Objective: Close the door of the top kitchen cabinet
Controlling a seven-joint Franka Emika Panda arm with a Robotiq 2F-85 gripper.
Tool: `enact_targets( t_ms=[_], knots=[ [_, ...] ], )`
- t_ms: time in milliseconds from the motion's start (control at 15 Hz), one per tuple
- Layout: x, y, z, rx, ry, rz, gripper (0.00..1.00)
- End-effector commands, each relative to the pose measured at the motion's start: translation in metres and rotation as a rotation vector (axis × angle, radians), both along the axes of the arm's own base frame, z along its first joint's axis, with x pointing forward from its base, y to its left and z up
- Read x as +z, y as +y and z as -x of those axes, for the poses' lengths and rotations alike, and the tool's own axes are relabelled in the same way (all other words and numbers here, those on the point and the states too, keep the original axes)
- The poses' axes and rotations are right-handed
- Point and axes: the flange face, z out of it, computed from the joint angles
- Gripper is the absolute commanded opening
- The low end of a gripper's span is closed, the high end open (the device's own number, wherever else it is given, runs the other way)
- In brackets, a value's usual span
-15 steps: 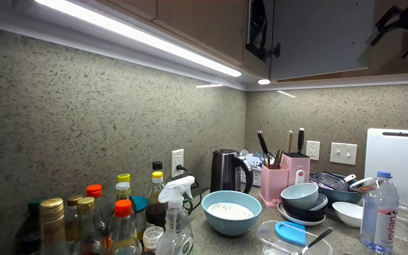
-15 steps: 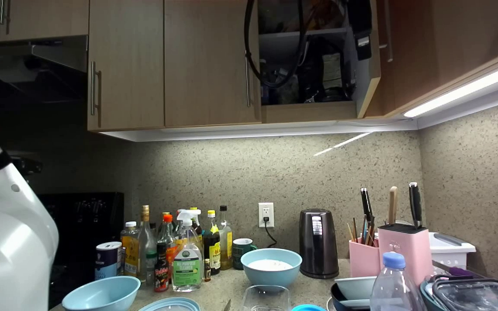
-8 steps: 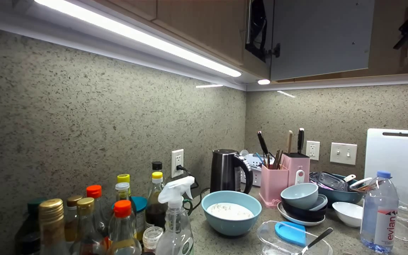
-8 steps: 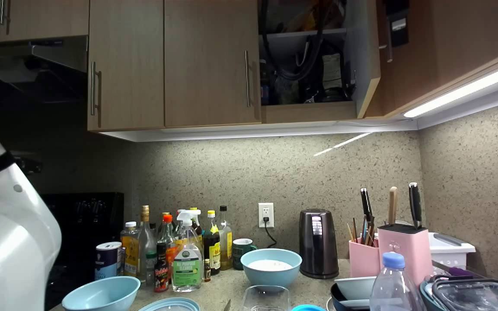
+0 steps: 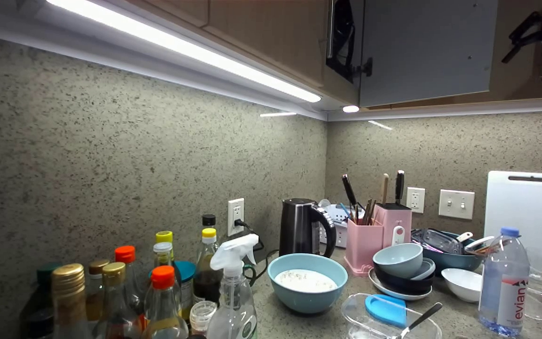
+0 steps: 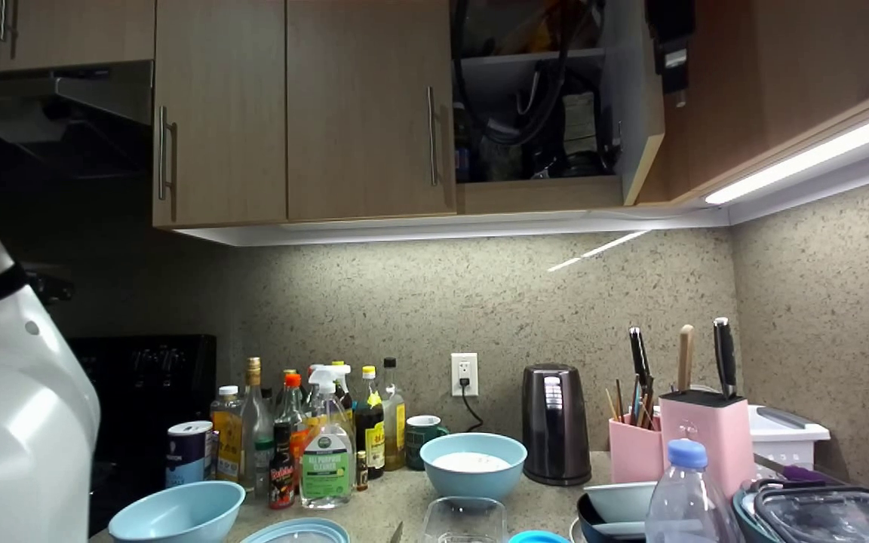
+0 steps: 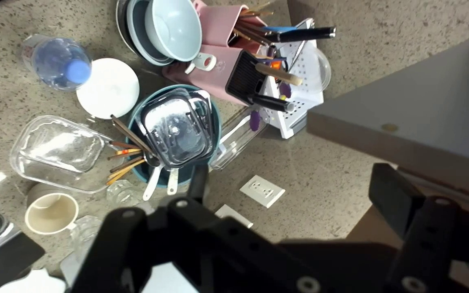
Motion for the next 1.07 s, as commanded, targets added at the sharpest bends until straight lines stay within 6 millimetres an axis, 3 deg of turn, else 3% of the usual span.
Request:
enact_targets(
  t_ms=[0, 400, 733, 1000],
  knots=[
    [0.011, 0.003, -0.022, 0.116, -0.046, 0.025, 1.00],
    [0.006, -0.001, -0.014, 0.076, -0.020, 0.030, 1.00],
    [0.008, -0.025, 0.002, -0.002, -0.041, 0.012, 1.00],
    [0.011, -0.031, -0.010, -0.001, -0.070, -0.001, 1.00]
  ],
)
